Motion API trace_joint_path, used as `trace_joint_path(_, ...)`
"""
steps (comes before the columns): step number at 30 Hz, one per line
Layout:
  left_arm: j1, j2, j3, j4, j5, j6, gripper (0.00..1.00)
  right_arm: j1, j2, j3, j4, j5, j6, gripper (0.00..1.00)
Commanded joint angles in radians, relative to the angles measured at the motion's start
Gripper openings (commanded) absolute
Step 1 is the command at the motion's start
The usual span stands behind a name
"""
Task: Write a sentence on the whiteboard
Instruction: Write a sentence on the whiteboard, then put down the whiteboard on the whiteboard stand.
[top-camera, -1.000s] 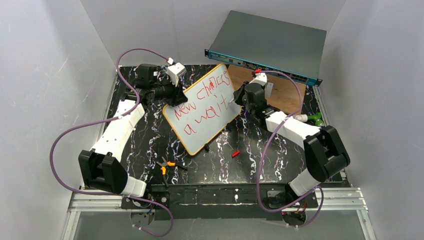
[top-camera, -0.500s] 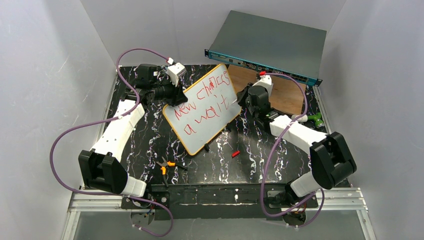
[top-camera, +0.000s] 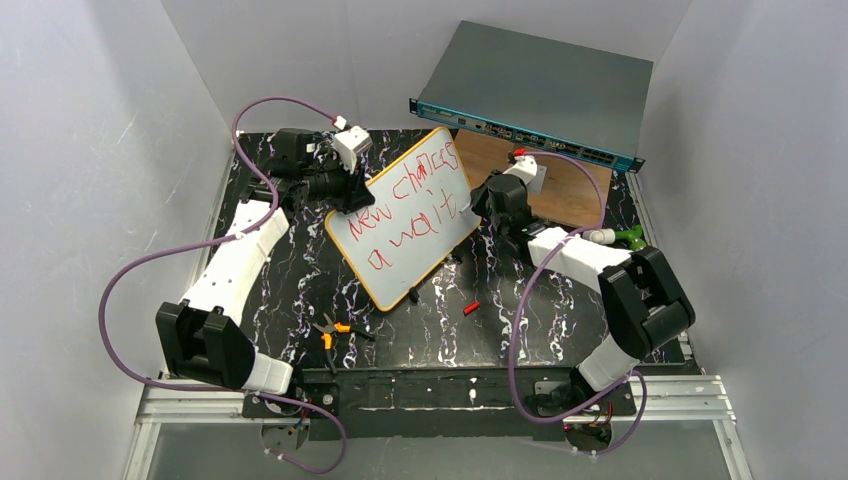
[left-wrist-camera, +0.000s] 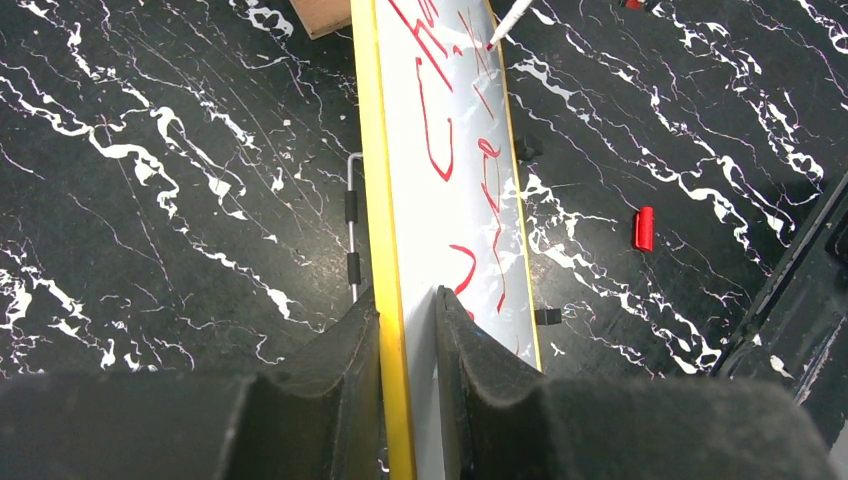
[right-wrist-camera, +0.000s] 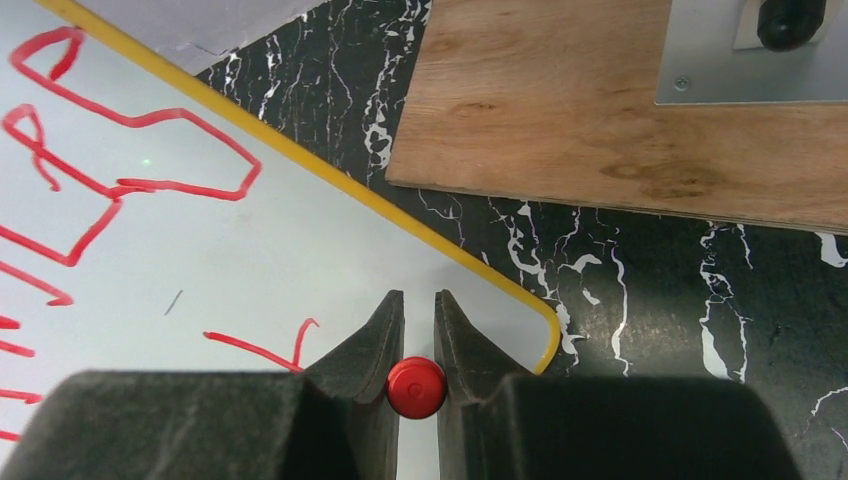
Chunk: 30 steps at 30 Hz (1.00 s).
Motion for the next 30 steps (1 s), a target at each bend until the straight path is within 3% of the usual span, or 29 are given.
trace_joint_path(1, -0.008, -0.030, -0.027, -0.083, -0.069, 0.110, 0.00, -0.004, 0.007, 0.007, 0.080, 0.030, 0.036, 0.01)
trace_joint_path(12, -0.009, -0.022, -0.017, -0.084, -0.077, 0.104, 0.00, -0.003, -0.219, -0.090, -0.016, 0.020, 0.070, 0.01)
trace_joint_path(30, -0.009, 0.110, 0.064, -0.130, -0.080, 0.132, 0.00, 0.005, -0.765, -0.239, -0.454, 0.001, 0.039, 0.01)
